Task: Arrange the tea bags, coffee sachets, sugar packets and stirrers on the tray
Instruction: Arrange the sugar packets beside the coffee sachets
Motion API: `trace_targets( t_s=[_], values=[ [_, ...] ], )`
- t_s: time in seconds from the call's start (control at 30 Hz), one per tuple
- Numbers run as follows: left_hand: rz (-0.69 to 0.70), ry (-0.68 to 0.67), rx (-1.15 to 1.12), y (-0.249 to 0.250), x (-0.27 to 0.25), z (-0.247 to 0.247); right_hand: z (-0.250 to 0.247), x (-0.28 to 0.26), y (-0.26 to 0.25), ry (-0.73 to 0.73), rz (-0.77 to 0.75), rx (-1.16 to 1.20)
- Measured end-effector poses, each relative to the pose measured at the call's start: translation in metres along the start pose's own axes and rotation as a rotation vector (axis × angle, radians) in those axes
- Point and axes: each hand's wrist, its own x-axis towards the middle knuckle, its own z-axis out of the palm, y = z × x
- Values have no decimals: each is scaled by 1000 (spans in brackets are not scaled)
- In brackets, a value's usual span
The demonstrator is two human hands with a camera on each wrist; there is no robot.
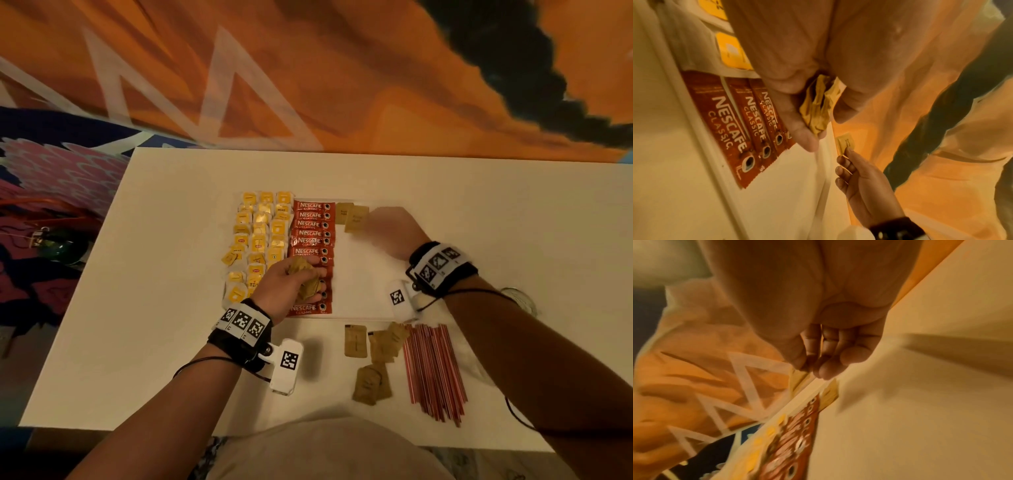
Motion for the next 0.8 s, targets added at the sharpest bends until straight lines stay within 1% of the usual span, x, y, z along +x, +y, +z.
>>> trace_targets(
  t_s=[0.17,0.37,0.8],
  values=[
    [-5,-9,-17,-1,-1,-1,-12,41,8,-2,98,-110],
    [-25,-11,-17,-4,-2,-1,-5,65,18,-36,224,-264],
    [-30,-30,-30,-5,-4,-3,1,74,19,-4,242,-300]
  ],
)
